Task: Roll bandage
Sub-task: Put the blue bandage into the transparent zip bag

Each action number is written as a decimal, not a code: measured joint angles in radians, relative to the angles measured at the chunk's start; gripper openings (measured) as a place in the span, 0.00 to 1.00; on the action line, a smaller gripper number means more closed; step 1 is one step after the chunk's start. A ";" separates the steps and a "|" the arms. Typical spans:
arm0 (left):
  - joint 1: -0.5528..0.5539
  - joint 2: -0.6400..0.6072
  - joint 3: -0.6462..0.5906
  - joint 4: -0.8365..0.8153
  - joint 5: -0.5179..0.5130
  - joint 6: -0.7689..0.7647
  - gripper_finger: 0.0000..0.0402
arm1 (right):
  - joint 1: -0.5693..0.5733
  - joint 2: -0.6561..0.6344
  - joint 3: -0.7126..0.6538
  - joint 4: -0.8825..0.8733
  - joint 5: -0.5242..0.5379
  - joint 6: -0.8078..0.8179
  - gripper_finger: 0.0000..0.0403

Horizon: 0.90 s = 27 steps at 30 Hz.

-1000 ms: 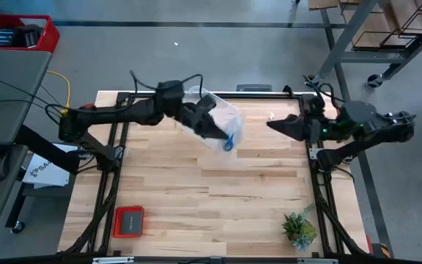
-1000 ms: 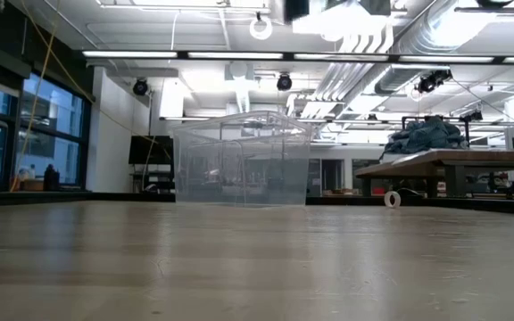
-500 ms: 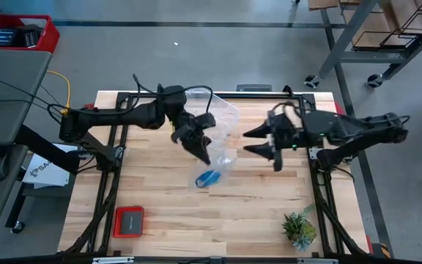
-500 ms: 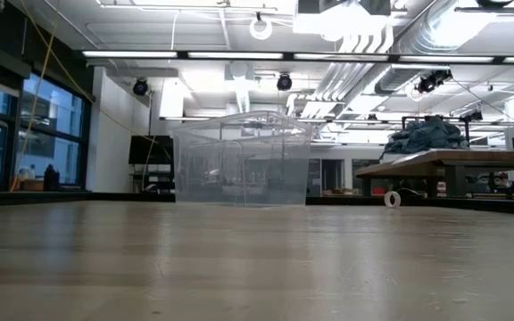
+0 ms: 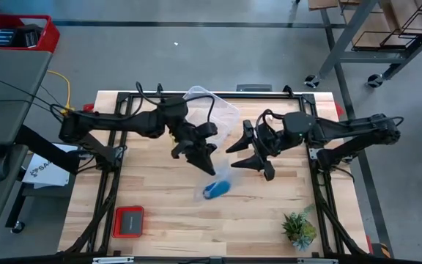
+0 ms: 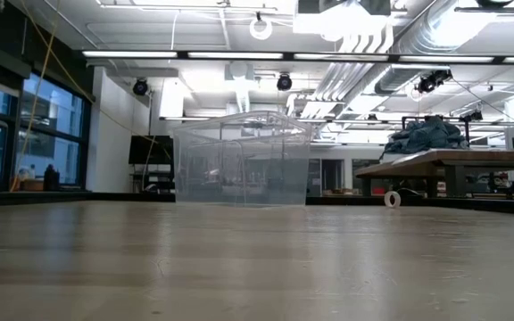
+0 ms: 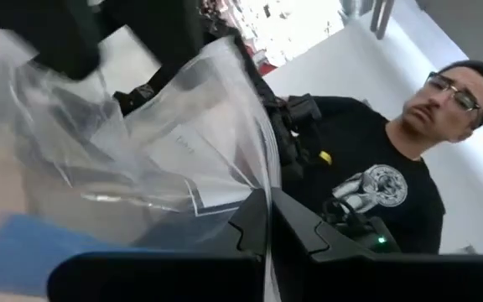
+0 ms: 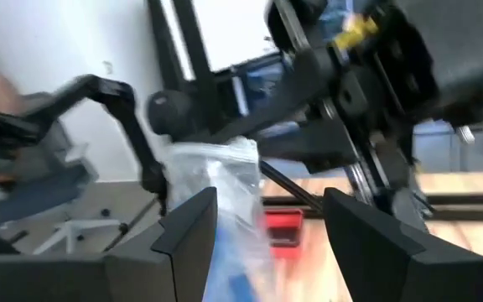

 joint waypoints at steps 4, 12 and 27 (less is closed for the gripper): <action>-0.001 0.022 0.000 0.001 -0.020 0.006 0.00 | -0.004 -0.003 0.000 0.036 -0.066 0.004 0.52; -0.011 0.065 0.000 0.008 -0.021 0.005 0.00 | -0.004 -0.002 0.000 -0.002 -0.067 0.008 0.52; 0.004 0.062 0.000 0.084 -0.003 -0.055 0.00 | 0.006 0.004 0.000 -0.025 -0.096 0.007 0.52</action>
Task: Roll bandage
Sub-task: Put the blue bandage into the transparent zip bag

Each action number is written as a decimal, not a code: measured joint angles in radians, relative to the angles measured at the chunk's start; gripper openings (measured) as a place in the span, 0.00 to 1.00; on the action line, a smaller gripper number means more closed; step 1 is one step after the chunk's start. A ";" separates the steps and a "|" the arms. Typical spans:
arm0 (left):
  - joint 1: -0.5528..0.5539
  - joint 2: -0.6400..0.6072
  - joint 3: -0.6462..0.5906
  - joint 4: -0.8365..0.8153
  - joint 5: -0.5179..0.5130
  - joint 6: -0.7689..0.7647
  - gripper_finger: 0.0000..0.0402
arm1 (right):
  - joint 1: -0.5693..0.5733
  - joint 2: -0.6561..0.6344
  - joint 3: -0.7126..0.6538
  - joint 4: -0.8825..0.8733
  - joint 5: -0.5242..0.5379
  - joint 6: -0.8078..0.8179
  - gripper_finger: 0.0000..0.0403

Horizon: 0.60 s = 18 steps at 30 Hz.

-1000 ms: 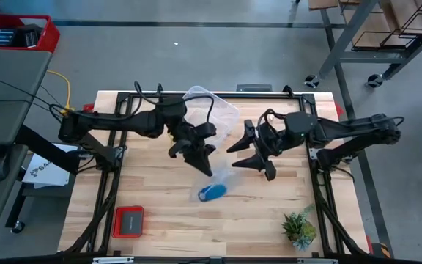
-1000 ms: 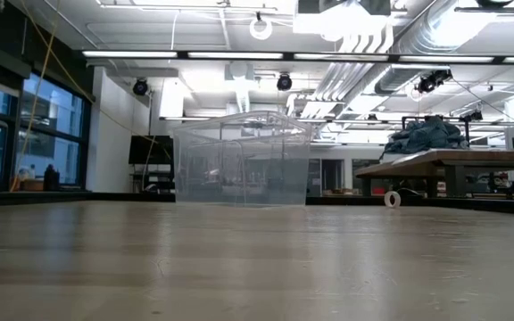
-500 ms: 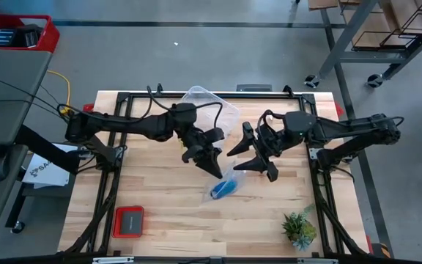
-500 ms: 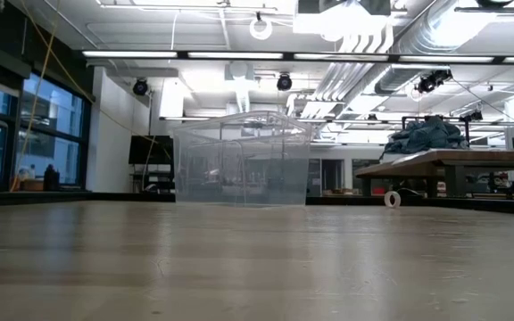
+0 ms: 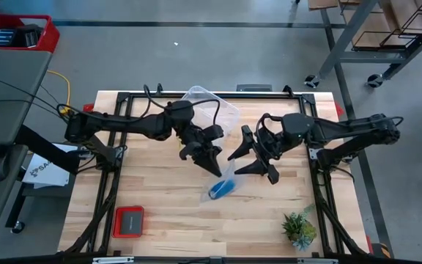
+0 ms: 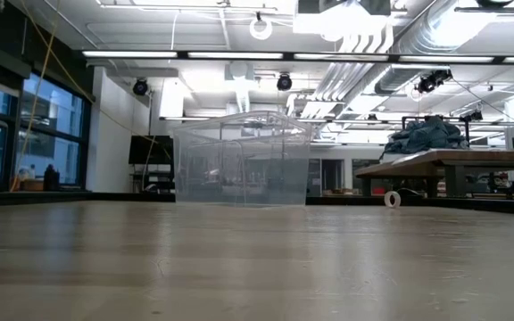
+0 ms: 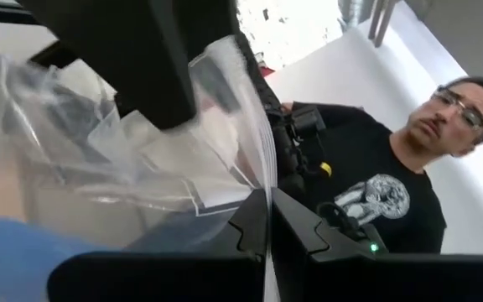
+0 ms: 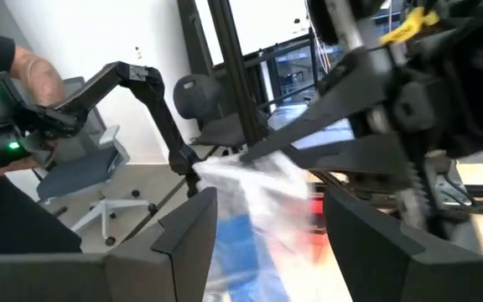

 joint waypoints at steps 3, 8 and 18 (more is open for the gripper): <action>0.008 0.000 0.000 -0.006 -0.005 -0.001 0.00 | 0.006 0.007 0.000 0.005 0.002 -0.005 0.52; 0.015 0.000 0.000 -0.020 -0.005 -0.002 0.00 | 0.006 0.007 0.000 0.024 0.004 -0.010 0.49; 0.026 -0.001 0.000 -0.032 -0.018 -0.037 0.01 | 0.006 0.007 0.000 0.008 0.010 -0.019 0.03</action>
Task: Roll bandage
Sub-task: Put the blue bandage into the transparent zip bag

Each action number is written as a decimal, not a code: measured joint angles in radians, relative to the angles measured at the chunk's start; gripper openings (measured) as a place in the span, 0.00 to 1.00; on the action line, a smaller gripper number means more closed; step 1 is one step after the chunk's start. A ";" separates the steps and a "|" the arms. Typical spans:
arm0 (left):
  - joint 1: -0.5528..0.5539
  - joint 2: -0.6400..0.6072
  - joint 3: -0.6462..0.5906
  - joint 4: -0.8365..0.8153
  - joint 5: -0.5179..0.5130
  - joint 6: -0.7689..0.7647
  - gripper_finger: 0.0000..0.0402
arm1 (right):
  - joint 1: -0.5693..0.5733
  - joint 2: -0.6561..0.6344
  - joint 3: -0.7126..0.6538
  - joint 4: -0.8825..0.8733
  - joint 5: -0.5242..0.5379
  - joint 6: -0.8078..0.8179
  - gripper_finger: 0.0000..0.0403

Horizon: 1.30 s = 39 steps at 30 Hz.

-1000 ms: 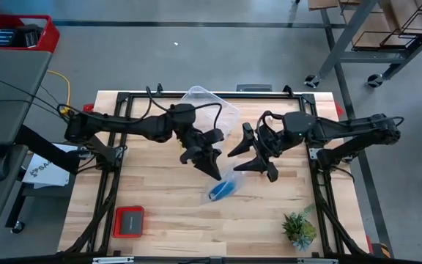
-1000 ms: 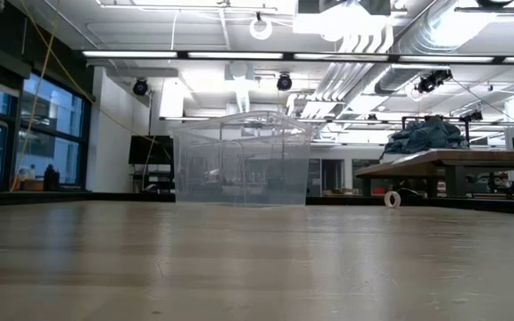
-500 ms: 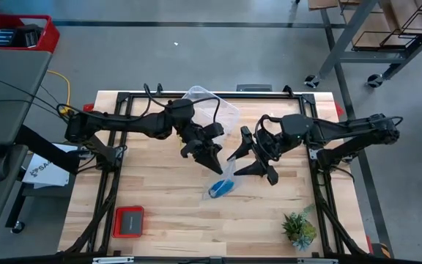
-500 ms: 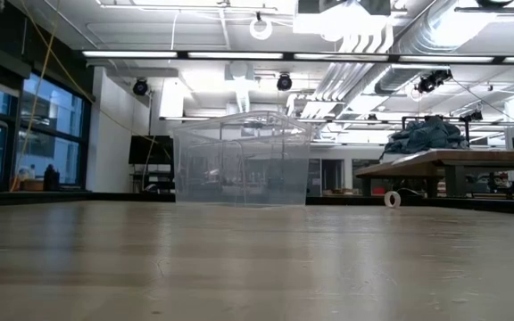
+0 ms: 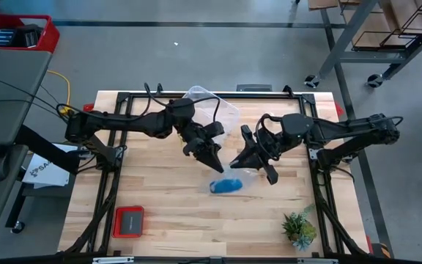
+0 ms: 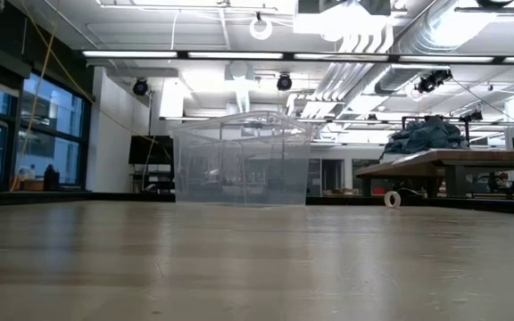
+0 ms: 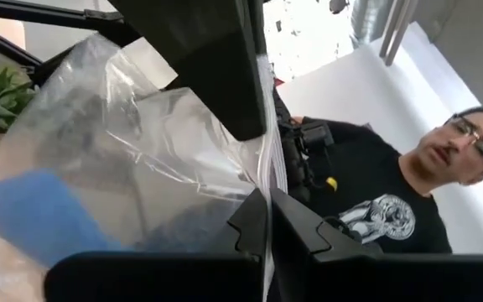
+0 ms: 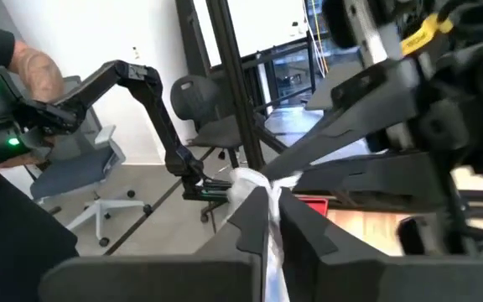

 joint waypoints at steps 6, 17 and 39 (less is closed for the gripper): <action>0.033 -0.016 0.000 -0.006 0.017 -0.034 0.11 | 0.000 -0.017 0.000 -0.031 0.011 0.026 0.00; 0.188 -0.171 0.000 -0.375 0.019 0.273 0.27 | 0.000 -0.110 0.000 -0.220 0.154 0.039 0.00; -0.105 -0.609 -0.597 -0.042 -0.875 0.436 0.29 | -0.003 -0.113 0.000 -0.195 0.361 0.153 0.00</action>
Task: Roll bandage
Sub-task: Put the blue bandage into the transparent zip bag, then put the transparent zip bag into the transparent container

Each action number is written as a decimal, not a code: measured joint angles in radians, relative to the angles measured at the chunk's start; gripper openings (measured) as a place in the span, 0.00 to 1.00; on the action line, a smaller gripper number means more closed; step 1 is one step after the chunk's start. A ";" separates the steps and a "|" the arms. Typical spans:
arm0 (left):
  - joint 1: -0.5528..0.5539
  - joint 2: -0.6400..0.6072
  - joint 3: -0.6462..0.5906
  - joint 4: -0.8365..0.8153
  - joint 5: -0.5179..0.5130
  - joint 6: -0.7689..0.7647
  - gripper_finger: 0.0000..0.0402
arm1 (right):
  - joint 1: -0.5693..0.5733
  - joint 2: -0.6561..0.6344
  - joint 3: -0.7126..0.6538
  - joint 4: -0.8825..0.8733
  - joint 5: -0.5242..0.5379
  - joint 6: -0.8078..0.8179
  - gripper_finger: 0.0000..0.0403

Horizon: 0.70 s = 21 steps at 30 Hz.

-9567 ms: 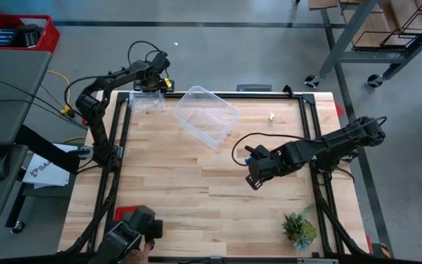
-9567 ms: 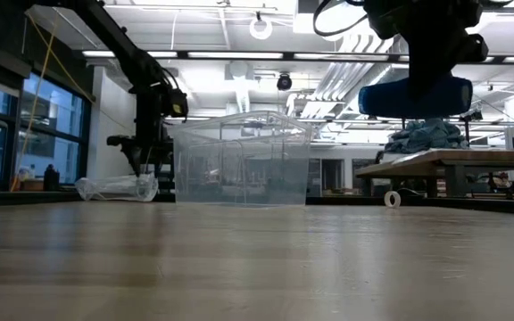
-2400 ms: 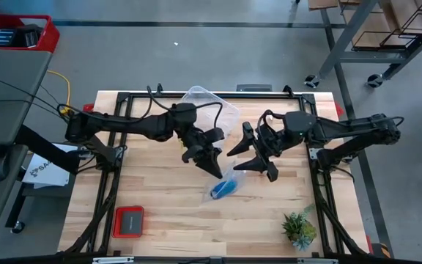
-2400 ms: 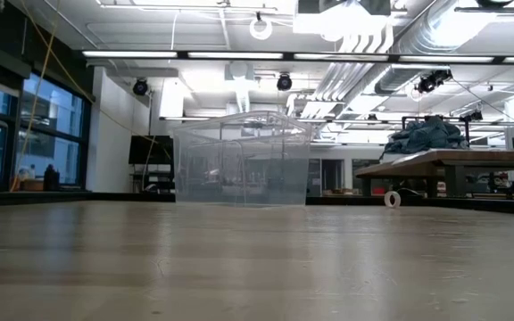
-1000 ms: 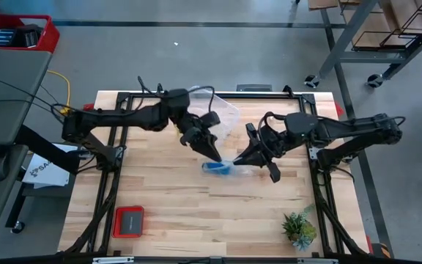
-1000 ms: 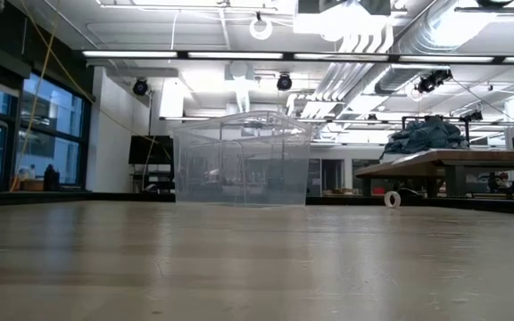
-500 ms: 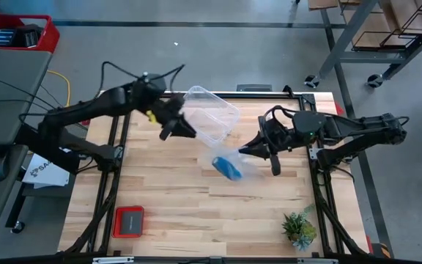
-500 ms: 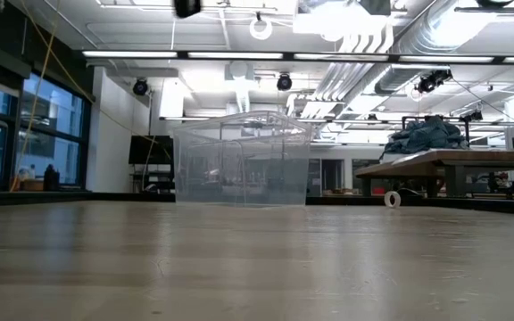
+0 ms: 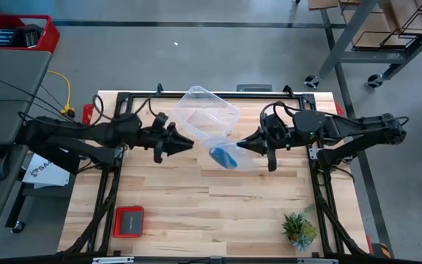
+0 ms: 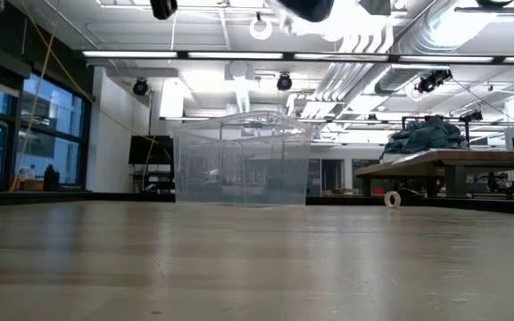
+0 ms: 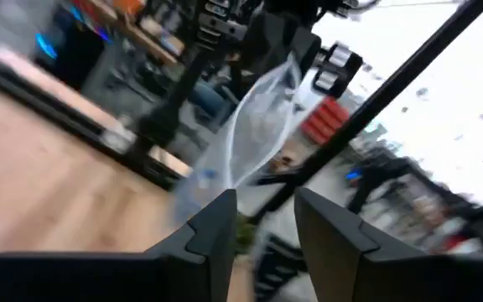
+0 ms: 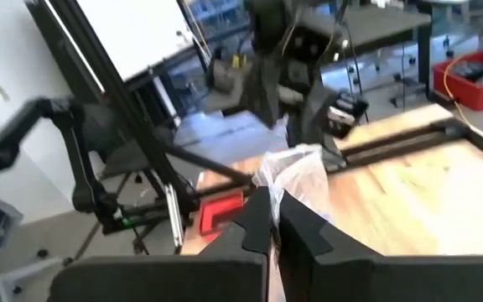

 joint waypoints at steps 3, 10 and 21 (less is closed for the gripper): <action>-0.023 0.015 -0.001 -0.001 -0.079 0.144 0.32 | 0.000 0.000 0.000 0.058 0.002 -0.002 0.00; -0.020 0.018 0.020 0.033 -0.105 0.264 0.42 | 0.000 0.000 0.000 0.120 0.002 0.029 0.00; -0.020 0.086 0.093 0.031 -0.107 0.465 0.48 | 0.000 0.000 0.000 0.204 0.000 0.045 0.00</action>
